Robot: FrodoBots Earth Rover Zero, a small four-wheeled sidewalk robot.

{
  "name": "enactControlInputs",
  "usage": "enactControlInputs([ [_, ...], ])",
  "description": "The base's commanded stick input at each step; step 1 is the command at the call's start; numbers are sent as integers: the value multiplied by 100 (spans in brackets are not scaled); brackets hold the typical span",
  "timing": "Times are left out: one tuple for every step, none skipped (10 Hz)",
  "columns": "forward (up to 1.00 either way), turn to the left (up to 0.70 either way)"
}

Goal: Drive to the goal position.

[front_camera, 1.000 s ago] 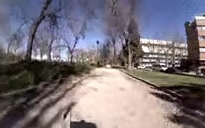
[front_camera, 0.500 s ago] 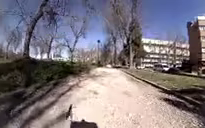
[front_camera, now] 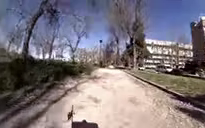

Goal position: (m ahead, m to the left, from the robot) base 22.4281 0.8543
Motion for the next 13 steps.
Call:
enactControlInputs([
  [98, 0],
  [98, 0],
  [98, 0],
  [98, 0],
  [98, 0],
  [98, 0],
  [98, 0],
  [98, 0],
  [98, 0],
  [98, 0],
  [98, 0],
  [98, 0],
  [98, 0],
])
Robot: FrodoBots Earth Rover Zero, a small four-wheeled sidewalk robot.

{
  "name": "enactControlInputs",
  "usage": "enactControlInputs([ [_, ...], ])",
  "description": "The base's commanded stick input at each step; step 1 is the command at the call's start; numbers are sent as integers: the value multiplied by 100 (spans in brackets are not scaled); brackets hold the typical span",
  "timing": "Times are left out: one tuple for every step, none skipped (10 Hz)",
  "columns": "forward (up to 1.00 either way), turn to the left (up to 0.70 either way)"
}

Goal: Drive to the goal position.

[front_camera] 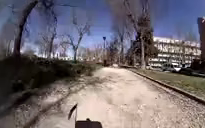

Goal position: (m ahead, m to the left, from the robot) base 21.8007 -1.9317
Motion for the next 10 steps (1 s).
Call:
enactControlInputs([
  [98, 0],
  [98, 0],
  [98, 0],
  [98, 0],
  [98, 0],
  [98, 0],
  [98, 0],
  [98, 0],
  [98, 0],
  [98, 0],
])
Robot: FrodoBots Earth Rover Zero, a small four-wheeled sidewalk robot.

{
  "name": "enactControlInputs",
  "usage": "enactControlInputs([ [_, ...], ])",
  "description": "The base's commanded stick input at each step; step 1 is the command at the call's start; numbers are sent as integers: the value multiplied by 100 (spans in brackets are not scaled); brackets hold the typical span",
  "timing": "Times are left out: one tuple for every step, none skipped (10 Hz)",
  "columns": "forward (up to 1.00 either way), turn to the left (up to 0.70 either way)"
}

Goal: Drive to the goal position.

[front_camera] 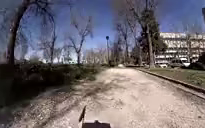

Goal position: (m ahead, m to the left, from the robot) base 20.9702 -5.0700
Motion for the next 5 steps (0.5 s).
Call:
enactControlInputs([
  [98, 0],
  [98, -3],
  [98, -7],
  [98, -12],
  [98, -17],
])
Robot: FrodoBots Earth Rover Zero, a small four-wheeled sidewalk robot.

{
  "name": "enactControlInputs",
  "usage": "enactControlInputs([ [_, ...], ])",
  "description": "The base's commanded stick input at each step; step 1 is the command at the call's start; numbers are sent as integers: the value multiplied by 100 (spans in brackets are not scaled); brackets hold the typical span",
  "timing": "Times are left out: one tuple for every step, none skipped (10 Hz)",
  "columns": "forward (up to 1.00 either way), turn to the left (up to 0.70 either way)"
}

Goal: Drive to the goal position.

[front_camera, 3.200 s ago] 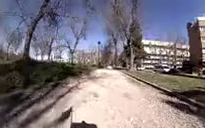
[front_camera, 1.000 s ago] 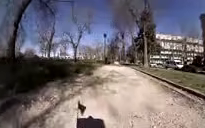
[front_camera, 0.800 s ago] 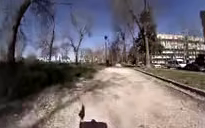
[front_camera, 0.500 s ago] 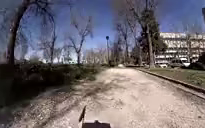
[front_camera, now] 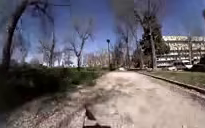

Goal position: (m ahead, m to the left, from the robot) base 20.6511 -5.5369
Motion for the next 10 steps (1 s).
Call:
enactControlInputs([
  [98, -20],
  [98, -24],
  [98, -26],
  [98, -28],
  [98, -31],
  [98, -31],
  [98, -29],
  [98, -27],
  [98, -25],
  [98, -23],
])
